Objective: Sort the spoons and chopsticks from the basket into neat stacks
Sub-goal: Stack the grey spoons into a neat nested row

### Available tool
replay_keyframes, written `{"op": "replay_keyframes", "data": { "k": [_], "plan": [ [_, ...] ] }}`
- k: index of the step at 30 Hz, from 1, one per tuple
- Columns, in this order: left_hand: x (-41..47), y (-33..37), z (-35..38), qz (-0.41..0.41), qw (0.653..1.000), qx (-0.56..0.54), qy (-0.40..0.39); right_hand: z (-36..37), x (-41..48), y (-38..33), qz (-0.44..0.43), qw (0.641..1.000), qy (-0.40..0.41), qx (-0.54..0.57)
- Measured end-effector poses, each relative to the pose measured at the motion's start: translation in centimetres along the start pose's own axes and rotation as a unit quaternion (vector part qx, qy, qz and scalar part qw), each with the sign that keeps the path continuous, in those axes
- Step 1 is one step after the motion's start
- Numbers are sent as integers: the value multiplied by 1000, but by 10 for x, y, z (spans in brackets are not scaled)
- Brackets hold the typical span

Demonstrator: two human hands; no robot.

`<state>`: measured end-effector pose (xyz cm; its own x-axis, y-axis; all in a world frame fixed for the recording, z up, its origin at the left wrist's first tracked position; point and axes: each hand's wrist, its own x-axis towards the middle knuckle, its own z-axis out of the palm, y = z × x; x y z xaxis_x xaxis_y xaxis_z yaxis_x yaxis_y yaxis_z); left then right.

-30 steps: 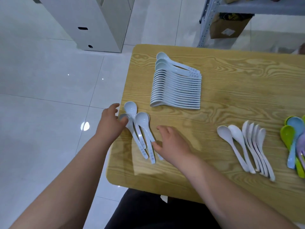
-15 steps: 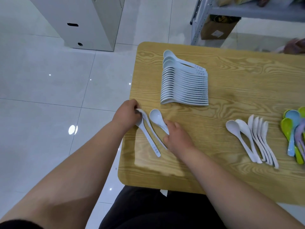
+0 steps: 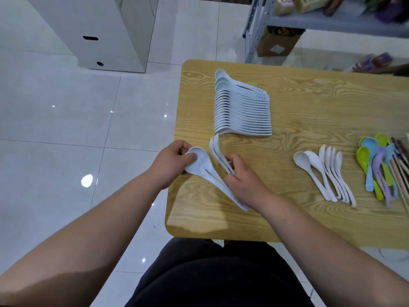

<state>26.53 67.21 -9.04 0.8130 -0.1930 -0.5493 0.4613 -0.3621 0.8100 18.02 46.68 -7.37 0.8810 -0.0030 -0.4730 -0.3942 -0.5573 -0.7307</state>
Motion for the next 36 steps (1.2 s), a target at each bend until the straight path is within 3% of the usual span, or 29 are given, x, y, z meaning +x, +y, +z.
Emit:
{"op": "replay_keyframes", "data": {
  "k": [5, 11, 19, 22, 25, 31, 36],
  "plan": [
    [-30, 27, 9, -28, 990, -140, 18, 0, -25, -26, 55, 988, 6, 143],
    [-51, 51, 29, -34, 967, -251, 3, -17, -50, -36, 25, 985, 17, 173],
    [-63, 76, 92, -61, 883, -464, 22, -58, -66, -22, 46, 983, 22, 176],
    [-66, 87, 114, -53, 884, -462, 57, -83, -67, -4, 59, 976, 66, 200],
    [-67, 99, 131, -34, 889, -451, 76, -113, -69, 15, 14, 973, 121, 198],
    [-69, 131, 175, -80, 917, -382, 89, -156, -79, 36, -101, 981, 2, 165],
    [-76, 138, 207, -79, 909, -403, 76, -164, -86, 53, -93, 983, -32, 152]
  ]
}}
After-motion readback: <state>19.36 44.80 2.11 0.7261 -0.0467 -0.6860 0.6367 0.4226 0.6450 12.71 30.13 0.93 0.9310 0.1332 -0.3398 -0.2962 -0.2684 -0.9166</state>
